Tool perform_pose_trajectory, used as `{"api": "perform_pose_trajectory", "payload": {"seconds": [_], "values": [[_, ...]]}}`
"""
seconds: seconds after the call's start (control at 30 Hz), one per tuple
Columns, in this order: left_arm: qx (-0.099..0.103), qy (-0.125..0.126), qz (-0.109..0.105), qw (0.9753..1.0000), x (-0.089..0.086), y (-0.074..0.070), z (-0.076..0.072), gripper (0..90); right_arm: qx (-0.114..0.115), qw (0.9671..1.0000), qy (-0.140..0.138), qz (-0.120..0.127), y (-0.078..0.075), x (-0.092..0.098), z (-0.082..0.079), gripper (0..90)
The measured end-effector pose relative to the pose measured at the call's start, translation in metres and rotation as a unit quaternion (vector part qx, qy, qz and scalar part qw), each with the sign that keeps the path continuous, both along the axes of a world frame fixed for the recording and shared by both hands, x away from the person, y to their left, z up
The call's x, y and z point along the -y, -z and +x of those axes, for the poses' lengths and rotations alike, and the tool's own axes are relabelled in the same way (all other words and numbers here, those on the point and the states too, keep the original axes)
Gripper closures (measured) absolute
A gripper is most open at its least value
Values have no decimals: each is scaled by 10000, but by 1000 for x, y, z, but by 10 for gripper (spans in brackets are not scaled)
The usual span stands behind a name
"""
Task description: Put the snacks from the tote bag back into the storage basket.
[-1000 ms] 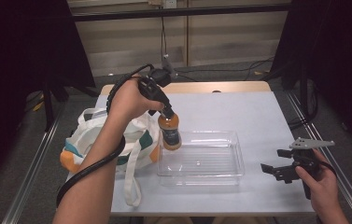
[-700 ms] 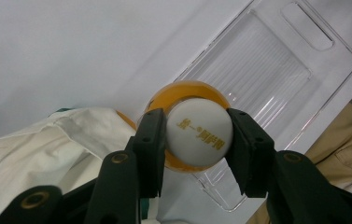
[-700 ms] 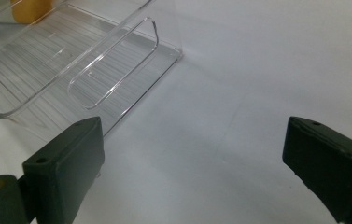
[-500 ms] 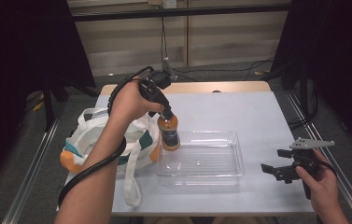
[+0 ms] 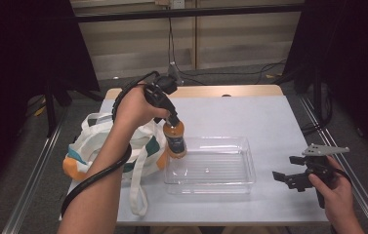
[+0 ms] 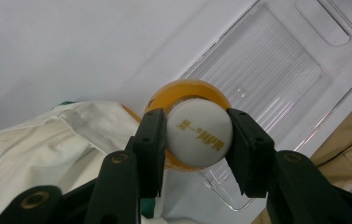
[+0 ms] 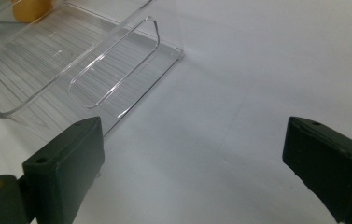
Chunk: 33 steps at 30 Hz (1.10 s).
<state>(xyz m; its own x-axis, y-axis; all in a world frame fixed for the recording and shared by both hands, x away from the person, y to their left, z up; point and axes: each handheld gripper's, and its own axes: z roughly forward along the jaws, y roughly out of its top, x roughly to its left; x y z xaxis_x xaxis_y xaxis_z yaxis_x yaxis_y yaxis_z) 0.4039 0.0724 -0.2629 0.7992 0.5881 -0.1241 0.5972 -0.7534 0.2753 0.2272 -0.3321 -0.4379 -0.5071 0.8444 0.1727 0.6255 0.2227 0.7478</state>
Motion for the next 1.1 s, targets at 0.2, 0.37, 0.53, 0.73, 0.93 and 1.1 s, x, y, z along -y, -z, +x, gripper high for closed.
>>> {"api": "perform_pose_trajectory", "payload": {"seconds": [0.2, 0.37, 0.53, 0.73, 0.93, 1.1], "values": [[-12, -2, 25, 10000, 2, 2, 1, 593, 10, 10000, 3, -9, 0, 0, 0, 50], [-25, 13, 71, 10000, 3, 4, 1, 593, -5, 10000, 1, 1, 0, 0, 0, 50], [-40, 6, 82, 10000, 3, 6, 1, 593, -10, 10000, -8, -12, 0, 0, 0, 51], [-56, 47, 113, 9999, 3, 8, 2, 593, -18, 10000, -13, -8, 0, -1, 0, 51], [-79, 14, 112, 9999, 3, 10, 2, 593, -7, 10000, -18, -16, 0, 0, 0, 51], [-91, -16, 104, 9999, 3, 13, 2, 593, 2, 10000, -8, -9, 0, 0, 0, 51]]}}
